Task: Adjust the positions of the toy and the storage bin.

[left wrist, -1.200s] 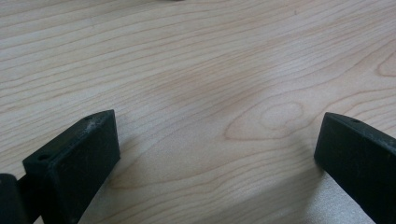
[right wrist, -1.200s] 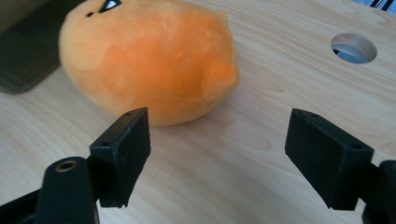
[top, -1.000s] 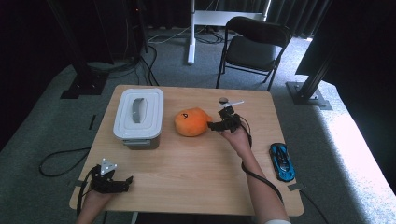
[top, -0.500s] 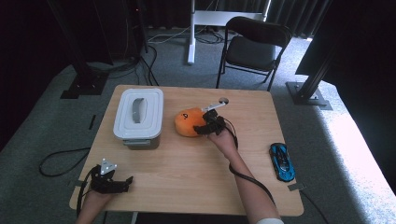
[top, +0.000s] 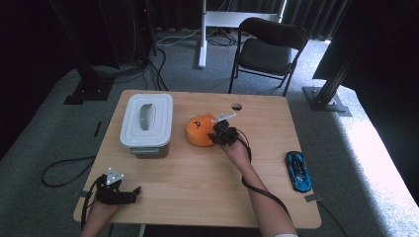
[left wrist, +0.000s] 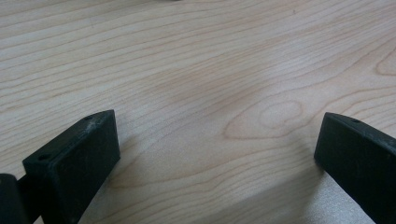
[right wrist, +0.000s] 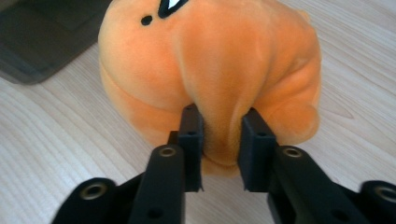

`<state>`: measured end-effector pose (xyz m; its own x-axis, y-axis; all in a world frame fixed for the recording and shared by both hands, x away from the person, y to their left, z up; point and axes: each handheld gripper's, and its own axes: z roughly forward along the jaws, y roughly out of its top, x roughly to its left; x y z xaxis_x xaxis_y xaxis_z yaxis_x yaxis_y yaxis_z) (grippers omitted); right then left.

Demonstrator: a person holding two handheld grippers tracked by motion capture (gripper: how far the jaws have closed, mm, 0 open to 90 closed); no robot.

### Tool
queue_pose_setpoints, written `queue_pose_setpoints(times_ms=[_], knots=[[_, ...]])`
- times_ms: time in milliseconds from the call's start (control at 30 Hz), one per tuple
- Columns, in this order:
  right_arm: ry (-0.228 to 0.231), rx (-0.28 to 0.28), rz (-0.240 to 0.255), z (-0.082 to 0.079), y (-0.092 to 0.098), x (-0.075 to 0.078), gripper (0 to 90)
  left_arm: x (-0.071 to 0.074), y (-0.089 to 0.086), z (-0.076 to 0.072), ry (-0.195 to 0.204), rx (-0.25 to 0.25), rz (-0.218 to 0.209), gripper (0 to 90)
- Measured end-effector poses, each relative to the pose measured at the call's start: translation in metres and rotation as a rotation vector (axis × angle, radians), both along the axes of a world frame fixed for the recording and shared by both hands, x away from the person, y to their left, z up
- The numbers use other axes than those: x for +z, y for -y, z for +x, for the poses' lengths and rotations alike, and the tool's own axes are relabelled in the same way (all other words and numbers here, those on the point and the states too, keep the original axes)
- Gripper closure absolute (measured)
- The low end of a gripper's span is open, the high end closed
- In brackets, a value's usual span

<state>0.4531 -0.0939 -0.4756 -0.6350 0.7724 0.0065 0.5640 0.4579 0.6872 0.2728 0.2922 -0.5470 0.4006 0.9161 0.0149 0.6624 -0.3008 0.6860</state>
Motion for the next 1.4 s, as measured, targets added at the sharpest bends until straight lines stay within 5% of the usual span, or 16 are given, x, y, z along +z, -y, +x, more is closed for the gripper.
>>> queue_pose_setpoints(times_ms=[233,600,700,833,1067,1233,1400], knots=[[0.040,-0.048,0.025,-0.017,0.023,0.013,78.2,0.000,0.000,0.000,0.000,0.000,0.000,0.5],[0.073,-0.235,0.011,-0.050,0.084,0.014,78.0,0.000,0.000,0.000,0.000,0.000,0.000,0.5],[0.042,-0.211,0.027,-0.061,0.087,0.008,73.9,0.000,0.000,0.000,0.000,0.000,0.000,0.5],[0.043,-0.161,0.024,-0.073,0.092,0.009,57.7,0.000,0.000,0.000,0.000,0.000,0.000,0.5],[0.071,-0.222,0.081,-0.074,0.131,0.021,54.2,0.000,0.000,0.000,0.000,0.003,0.000,0.5],[0.037,-0.264,0.111,-0.066,0.157,0.022,53.5,0.000,0.000,0.000,0.000,0.003,0.000,0.5],[0.004,-0.264,0.119,-0.056,0.162,0.015,51.4,0.000,0.000,0.000,0.000,0.004,0.000,0.5]])
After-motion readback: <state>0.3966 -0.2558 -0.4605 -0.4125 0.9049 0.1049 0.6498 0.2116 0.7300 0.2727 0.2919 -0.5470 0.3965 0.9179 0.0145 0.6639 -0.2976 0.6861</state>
